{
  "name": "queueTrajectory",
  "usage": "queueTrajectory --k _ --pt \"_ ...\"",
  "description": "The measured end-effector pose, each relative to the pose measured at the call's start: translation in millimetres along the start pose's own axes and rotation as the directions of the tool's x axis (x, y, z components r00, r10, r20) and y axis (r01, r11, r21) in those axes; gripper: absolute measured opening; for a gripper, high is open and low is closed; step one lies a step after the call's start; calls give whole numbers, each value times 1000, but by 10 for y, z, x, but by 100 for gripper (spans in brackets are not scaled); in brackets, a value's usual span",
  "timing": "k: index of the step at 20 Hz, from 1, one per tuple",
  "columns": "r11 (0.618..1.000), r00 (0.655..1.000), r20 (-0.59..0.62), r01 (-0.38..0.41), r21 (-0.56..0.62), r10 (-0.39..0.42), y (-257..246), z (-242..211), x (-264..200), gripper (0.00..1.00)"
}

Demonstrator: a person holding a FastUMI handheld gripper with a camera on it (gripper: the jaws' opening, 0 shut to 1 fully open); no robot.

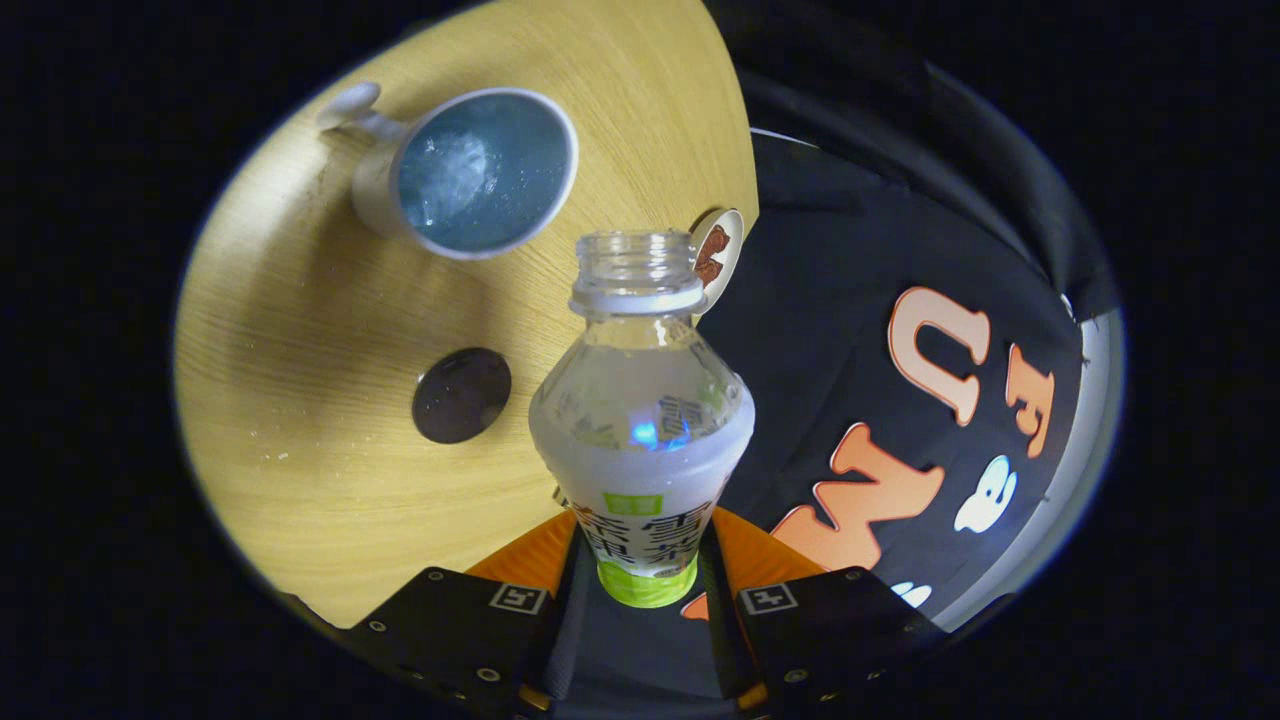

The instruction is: Take the bottle from table, then pour the juice into the cup, finally place the bottle on the coaster

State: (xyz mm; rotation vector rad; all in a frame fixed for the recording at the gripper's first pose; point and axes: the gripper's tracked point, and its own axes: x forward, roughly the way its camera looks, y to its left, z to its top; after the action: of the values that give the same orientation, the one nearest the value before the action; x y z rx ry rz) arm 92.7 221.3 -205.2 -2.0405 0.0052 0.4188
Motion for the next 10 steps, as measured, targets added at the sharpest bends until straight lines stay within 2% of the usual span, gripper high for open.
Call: queueTrajectory --k 2,4,7,10 --pt "993 1000 8 -31 115 30 84 7 -21 55" --pt "963 998 4 -57 263 58 129 -15 -55 55" --pt "859 993 16 -109 499 117 172 -69 -76 56" --pt "721 990 50 -131 681 132 110 -83 -100 56"
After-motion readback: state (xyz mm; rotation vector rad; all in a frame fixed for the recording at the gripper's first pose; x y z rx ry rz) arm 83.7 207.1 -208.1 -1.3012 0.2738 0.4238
